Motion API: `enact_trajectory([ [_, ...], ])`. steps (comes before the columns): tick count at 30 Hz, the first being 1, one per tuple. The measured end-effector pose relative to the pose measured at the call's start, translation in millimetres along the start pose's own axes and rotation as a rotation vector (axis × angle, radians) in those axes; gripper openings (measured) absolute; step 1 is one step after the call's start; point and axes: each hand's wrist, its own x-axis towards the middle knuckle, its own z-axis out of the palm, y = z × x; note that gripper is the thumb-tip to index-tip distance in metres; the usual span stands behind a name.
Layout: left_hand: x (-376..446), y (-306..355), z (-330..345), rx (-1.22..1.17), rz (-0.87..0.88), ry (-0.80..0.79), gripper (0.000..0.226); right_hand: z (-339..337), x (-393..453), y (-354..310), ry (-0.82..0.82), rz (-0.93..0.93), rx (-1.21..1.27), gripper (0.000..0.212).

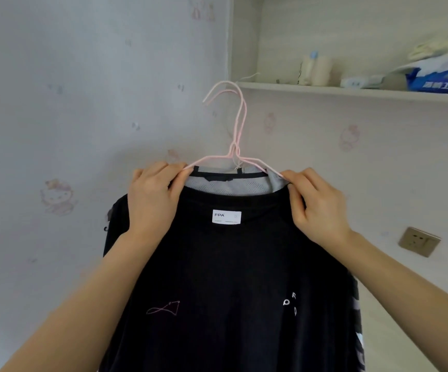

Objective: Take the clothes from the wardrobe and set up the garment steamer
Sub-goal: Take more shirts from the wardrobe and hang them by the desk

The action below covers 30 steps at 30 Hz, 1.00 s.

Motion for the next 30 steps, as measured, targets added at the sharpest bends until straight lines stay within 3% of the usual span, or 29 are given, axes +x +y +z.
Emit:
enact_trajectory([
  [6,31,-36,55,0.000,-0.019,-0.042,0.028,60,29,36,-0.023,0.003,-0.010,0.027],
  [11,32,-78,132,-0.063,-0.090,-0.201,0.029,128,22,80,-0.140,0.023,0.006,0.028],
  [19,-36,-146,254,-0.060,-0.193,-0.481,0.021,252,-54,138,-0.460,0.167,0.046,0.030],
  [30,-129,-210,358,-0.061,-0.410,-0.842,0.023,370,-153,171,-0.793,0.329,0.077,0.022],
])
